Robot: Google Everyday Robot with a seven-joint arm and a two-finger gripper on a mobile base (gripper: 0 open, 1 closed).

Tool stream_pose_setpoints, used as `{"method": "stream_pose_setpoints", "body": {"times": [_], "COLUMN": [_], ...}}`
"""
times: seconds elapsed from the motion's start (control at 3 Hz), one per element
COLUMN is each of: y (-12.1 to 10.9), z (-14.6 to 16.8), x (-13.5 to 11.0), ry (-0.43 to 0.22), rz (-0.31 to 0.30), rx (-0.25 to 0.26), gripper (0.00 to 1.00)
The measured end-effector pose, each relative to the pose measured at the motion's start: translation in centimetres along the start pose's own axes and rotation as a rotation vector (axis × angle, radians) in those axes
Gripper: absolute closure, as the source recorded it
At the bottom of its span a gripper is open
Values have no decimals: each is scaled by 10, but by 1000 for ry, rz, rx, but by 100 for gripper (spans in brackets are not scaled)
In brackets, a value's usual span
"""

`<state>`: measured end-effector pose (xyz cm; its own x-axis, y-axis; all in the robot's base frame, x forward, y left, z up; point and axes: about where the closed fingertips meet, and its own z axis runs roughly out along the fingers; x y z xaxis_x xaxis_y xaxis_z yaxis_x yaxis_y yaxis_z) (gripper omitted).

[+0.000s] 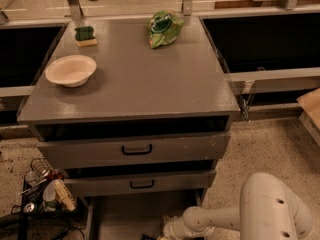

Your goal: Pick rxbar blueberry from bottom drawer and place on counter

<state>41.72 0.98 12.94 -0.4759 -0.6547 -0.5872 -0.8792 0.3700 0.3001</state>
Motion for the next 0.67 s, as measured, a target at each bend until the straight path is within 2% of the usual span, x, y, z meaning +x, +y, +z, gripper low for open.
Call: {"method": "stream_pose_setpoints", "body": {"times": [0.33,0.67], "y": [0,-1], "z": [0,3], "x": [0,3], "ry": [0,14], "rz": [0,42], "rx": [0,27], "gripper": [0,0]}}
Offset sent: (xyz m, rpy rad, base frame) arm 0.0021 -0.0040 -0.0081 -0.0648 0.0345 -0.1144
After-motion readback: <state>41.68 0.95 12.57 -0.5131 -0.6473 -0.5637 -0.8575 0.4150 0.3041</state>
